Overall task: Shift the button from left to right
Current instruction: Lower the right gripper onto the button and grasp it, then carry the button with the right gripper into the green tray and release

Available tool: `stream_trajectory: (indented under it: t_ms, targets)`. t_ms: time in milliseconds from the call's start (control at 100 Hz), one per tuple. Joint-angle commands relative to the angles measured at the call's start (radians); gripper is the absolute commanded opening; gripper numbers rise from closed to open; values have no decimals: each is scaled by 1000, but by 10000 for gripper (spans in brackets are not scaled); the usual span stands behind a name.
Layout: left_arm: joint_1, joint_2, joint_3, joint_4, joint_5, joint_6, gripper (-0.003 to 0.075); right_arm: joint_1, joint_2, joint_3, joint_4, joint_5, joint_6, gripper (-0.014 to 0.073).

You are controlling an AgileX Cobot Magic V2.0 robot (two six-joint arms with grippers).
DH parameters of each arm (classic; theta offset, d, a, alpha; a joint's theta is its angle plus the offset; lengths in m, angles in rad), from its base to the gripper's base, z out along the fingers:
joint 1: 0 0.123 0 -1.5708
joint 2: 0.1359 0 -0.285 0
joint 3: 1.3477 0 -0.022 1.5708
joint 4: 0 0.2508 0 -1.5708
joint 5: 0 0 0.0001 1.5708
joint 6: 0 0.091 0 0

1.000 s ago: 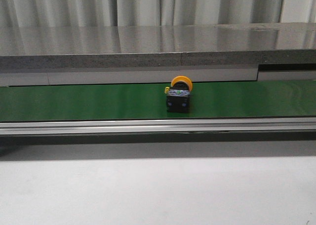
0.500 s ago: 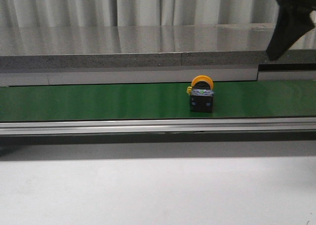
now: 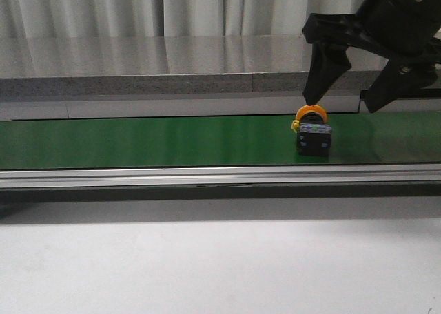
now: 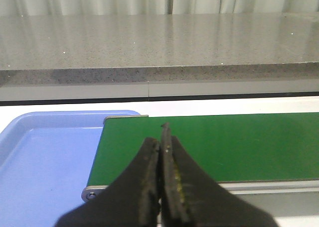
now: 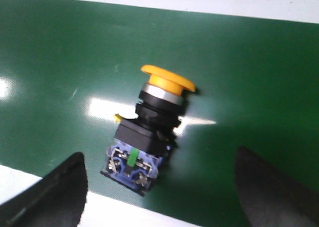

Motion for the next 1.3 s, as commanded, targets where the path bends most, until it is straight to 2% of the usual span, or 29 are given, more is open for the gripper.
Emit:
stream_trajectory:
  t_ms: [0, 240, 310, 400, 550, 620, 810, 930, 1070, 1290]
  targets:
    - [-9, 9, -28, -9, -84, 4, -20, 2, -13, -43, 10, -51, -2, 591]
    - [-9, 9, -28, -9, -84, 4, -20, 2, 53, -44, -11, -52, -2, 591]
    - [-9, 9, -28, -9, -84, 4, -20, 2, 67, -44, -17, -50, -2, 566]
    - [-9, 9, -28, -9, -84, 4, -20, 2, 73, -44, -19, -49, -2, 475]
    - [-9, 9, -28, -9, -84, 4, -20, 2, 73, -44, -21, -43, -2, 258]
    - [-9, 9, -28, -9, -84, 4, -20, 2, 72, -45, -22, -34, -2, 203]
    - [-9, 9, -28, -9, -84, 4, -20, -11, 57, -80, -69, 33, -2, 206]
    - [-9, 9, -28, -9, -84, 4, -20, -59, 31, -137, -129, 101, -3, 206]
    - [-9, 9, -28, -9, -84, 4, -20, -157, 4, -211, -201, 165, -17, 206]
    - [-9, 9, -28, -9, -84, 4, -20, -365, 1, -288, -213, 228, -147, 206]
